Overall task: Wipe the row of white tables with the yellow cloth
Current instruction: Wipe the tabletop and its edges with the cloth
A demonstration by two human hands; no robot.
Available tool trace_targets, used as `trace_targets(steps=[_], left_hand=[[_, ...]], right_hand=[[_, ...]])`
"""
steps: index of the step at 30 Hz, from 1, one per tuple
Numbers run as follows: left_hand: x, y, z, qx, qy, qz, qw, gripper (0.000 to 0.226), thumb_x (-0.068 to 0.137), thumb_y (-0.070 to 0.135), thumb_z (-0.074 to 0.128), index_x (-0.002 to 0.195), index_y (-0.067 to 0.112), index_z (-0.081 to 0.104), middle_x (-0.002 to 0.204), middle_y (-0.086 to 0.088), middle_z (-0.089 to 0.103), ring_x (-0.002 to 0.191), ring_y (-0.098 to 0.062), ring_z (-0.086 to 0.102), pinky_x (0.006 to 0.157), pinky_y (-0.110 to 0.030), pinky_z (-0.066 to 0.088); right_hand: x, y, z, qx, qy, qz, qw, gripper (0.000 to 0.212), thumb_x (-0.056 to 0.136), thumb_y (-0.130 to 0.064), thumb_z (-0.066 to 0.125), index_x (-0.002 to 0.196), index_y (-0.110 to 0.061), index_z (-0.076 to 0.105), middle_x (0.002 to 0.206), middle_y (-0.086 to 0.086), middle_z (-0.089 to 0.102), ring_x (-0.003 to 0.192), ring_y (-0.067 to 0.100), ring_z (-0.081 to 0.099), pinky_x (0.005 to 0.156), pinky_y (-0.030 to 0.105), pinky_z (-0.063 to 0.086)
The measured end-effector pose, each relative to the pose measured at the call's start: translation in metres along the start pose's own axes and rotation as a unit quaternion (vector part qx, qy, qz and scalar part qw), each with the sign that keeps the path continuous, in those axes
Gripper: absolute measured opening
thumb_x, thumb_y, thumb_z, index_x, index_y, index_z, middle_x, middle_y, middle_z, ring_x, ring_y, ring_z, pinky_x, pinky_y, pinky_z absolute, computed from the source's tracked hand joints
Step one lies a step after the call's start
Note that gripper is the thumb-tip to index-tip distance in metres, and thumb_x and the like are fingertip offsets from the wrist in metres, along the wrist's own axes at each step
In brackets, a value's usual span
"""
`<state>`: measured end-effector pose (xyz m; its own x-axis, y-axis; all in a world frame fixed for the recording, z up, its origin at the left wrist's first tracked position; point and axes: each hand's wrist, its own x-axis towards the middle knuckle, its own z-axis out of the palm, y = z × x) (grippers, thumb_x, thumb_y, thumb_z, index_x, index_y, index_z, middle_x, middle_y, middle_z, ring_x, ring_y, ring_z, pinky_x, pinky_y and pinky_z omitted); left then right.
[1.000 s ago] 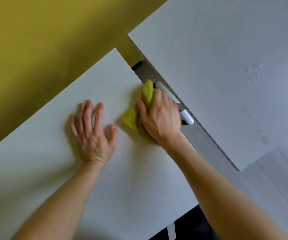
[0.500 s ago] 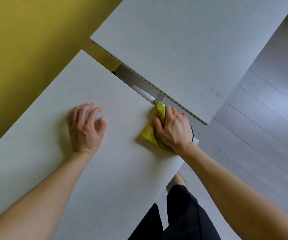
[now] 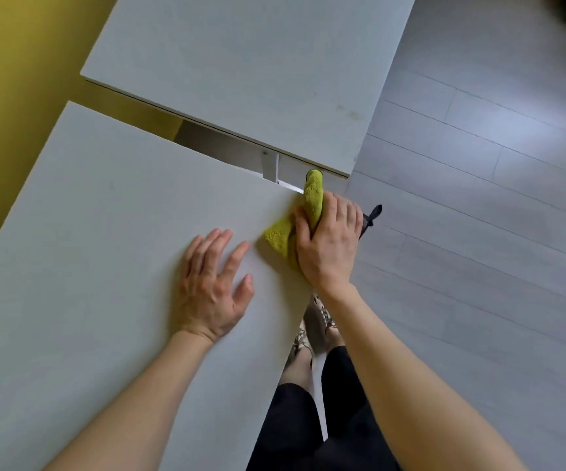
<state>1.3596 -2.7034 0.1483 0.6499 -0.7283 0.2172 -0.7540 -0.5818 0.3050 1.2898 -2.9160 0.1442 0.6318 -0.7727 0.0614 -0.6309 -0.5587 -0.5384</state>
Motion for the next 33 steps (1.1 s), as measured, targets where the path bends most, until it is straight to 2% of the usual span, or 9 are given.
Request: trace_targets(steps=[2,4,9,10,14,18,23,28,33], left_hand=[[-0.001,-0.001,0.000,0.000,-0.001,0.003,1.000,0.051,0.100,0.033,0.062,0.147,0.013,0.067,0.157,-0.020,0.056,0.149,-0.041,0.051,0.124,-0.064,0.036],[0.000,-0.002,-0.001,0.002,-0.006,0.004,1.000,0.052,0.101,0.033,0.059,0.148,0.013,0.066,0.157,-0.020,0.055,0.150,-0.042,0.050,0.125,-0.064,0.035],[0.000,0.000,-0.005,0.000,-0.021,0.010,1.000,0.053,0.101,0.028,0.053,0.151,0.012,0.063,0.161,-0.020,0.052,0.153,-0.042,0.047,0.125,-0.065,0.033],[0.000,-0.001,-0.005,0.001,-0.019,0.011,1.000,0.053,0.102,0.027,0.052,0.151,0.012,0.064,0.161,-0.020,0.052,0.152,-0.042,0.047,0.125,-0.065,0.033],[0.002,0.001,-0.004,0.009,-0.010,0.013,1.000,0.053,0.102,0.029,0.050,0.150,0.012,0.064,0.159,-0.019,0.053,0.151,-0.042,0.048,0.127,-0.063,0.032],[0.001,0.000,-0.005,0.013,-0.002,0.020,1.000,0.052,0.103,0.033,0.049,0.148,0.011,0.065,0.158,-0.020,0.053,0.151,-0.042,0.047,0.126,-0.063,0.033],[-0.002,-0.003,-0.004,0.039,-0.005,0.041,0.998,0.045,0.103,0.035,0.050,0.134,0.006,0.067,0.161,-0.022,0.050,0.154,-0.043,0.044,0.128,-0.062,0.030],[-0.042,0.005,-0.021,0.063,-0.032,0.040,0.997,0.048,0.108,0.032,0.048,0.152,0.016,0.060,0.170,-0.017,0.042,0.160,-0.038,0.037,0.130,-0.063,0.024],[-0.105,0.006,-0.034,0.049,-0.048,0.019,0.997,0.053,0.109,0.037,0.043,0.156,0.020,0.059,0.168,-0.013,0.045,0.159,-0.035,0.039,0.129,-0.066,0.024]], right_hand=[[-0.036,-0.008,0.002,0.066,0.003,0.047,0.997,0.074,0.103,-0.043,0.060,0.163,-0.004,0.041,0.172,0.013,0.037,0.164,0.031,0.025,0.135,0.049,0.019],[-0.070,-0.021,0.003,0.088,-0.019,0.066,0.994,0.088,0.103,-0.041,0.063,0.171,-0.003,0.022,0.182,0.013,0.012,0.170,0.029,0.003,0.138,0.048,0.010],[-0.095,-0.016,0.007,0.129,-0.005,0.050,0.990,0.083,0.103,-0.033,0.065,0.171,-0.008,0.025,0.181,0.015,0.010,0.169,0.031,0.011,0.135,0.057,0.019],[-0.084,-0.014,0.006,0.153,-0.004,0.066,0.986,0.079,0.105,-0.032,0.064,0.172,-0.013,0.026,0.182,0.012,0.010,0.169,0.027,0.013,0.135,0.052,0.021],[-0.040,-0.011,0.000,0.253,0.025,0.167,0.952,0.069,0.110,-0.030,0.063,0.171,-0.024,0.031,0.177,0.004,0.031,0.161,0.018,0.032,0.120,0.004,0.020],[-0.082,-0.022,0.001,0.263,0.040,0.204,0.942,0.071,0.110,-0.034,0.062,0.172,-0.025,0.028,0.171,0.000,0.042,0.152,0.018,0.045,0.115,0.018,0.033],[-0.164,-0.021,-0.005,0.276,-0.048,0.146,0.949,0.088,0.106,-0.039,0.064,0.174,-0.022,0.010,0.178,0.004,0.026,0.162,0.021,0.030,0.130,0.039,0.032],[-0.085,-0.006,-0.003,0.280,-0.036,0.131,0.951,0.086,0.104,-0.050,0.064,0.174,-0.029,0.018,0.181,0.002,0.017,0.166,0.016,0.018,0.130,0.030,0.021],[-0.115,-0.007,-0.006,0.316,-0.026,0.104,0.943,0.073,0.106,-0.028,0.065,0.171,-0.036,0.030,0.183,-0.003,0.011,0.164,0.012,0.022,0.122,0.036,0.039]])
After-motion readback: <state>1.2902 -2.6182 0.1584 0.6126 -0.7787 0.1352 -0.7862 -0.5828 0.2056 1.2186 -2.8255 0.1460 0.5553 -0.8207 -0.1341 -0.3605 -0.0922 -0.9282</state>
